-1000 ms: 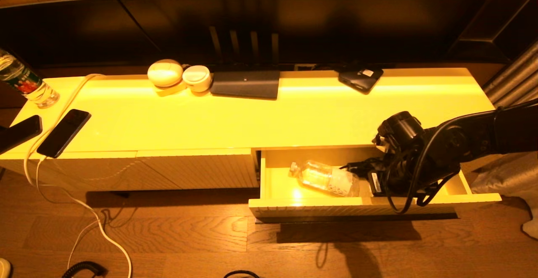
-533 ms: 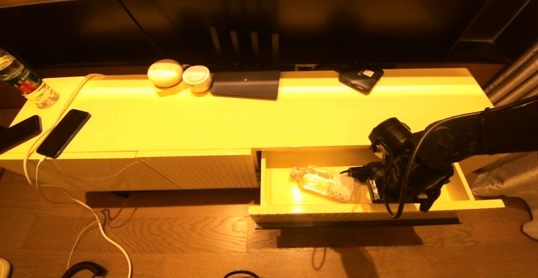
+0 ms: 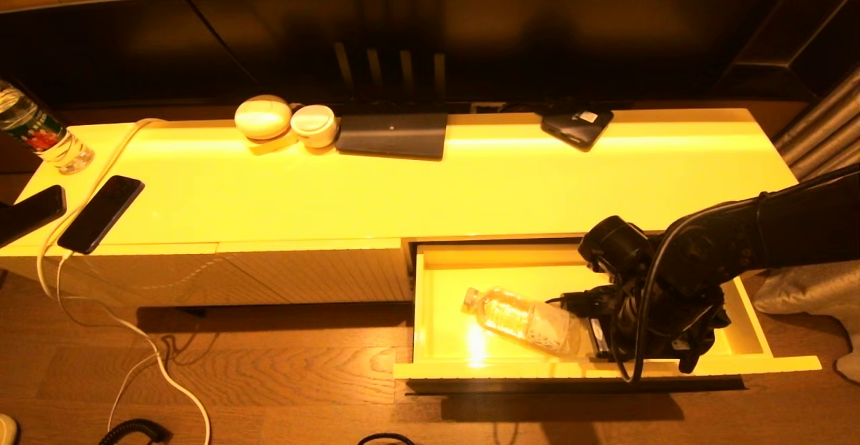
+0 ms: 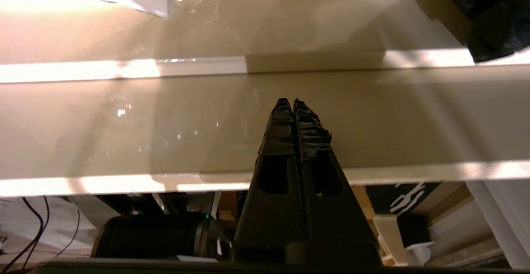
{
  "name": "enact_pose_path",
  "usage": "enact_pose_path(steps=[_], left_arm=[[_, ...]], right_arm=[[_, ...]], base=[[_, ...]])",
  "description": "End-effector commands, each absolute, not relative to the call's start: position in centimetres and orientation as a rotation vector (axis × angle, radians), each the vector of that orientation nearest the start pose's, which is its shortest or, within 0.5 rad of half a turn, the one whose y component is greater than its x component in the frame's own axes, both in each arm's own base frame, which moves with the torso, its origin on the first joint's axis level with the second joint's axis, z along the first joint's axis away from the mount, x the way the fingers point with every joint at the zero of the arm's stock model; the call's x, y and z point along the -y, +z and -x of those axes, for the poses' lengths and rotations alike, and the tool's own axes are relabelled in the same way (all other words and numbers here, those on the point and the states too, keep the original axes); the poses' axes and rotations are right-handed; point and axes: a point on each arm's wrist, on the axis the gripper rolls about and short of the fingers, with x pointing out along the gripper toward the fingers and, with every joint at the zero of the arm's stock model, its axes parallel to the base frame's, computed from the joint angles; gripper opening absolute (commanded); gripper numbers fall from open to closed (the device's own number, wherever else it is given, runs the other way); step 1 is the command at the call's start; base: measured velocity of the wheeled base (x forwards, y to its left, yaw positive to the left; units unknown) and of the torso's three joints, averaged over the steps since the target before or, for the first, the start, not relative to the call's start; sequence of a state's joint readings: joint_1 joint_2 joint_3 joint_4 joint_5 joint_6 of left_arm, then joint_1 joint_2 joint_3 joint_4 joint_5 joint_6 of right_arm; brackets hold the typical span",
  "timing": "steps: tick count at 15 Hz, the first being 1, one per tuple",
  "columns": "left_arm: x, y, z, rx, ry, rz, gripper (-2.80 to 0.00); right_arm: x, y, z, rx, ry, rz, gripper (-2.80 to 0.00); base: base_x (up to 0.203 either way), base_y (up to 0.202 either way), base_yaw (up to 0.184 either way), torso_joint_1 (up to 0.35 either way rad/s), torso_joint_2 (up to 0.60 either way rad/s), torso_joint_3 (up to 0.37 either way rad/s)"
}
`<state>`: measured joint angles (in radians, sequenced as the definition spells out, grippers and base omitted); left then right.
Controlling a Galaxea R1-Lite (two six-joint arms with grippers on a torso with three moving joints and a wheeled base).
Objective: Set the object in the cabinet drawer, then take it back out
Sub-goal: Open the drawer, then take the umbrella out of the drawer and put it on the table
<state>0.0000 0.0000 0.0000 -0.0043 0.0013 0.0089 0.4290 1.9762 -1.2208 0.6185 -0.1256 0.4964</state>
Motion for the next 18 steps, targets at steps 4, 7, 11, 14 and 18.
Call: enact_pose_path(steps=[4,7,11,14,18], left_arm=[[0.0,7.6,2.3,0.003,0.002,-0.009,-2.80],[0.0,7.5,2.3,0.002,0.002,-0.009,-2.80],[0.0,7.5,2.3,0.002,0.002,-0.009,-2.80],[0.0,7.5,2.3,0.002,0.002,-0.009,-2.80],[0.0,7.6,2.3,0.003,0.002,-0.009,-2.80]], right_arm=[[-13.2,10.3,-27.5,-1.378,-0.081,-0.031,-2.80],[-13.1,11.5,-28.2,-1.312,-0.073,-0.064,-2.80],[-11.6,14.6,-29.3,-1.109,-0.090,-0.154,-2.80],[-9.8,18.1,-29.7,-0.951,-0.143,-0.148,-2.80],[-6.4,21.3,-29.0,-0.874,-0.079,0.334,-2.80]], base=[[0.000,0.000,0.000,0.000,0.00,0.000],[0.000,0.000,0.000,0.000,0.00,0.000],[0.000,0.000,0.000,0.000,0.00,0.000],[0.000,0.000,0.000,0.000,0.00,0.000],[0.000,0.000,0.000,0.000,0.00,0.000]])
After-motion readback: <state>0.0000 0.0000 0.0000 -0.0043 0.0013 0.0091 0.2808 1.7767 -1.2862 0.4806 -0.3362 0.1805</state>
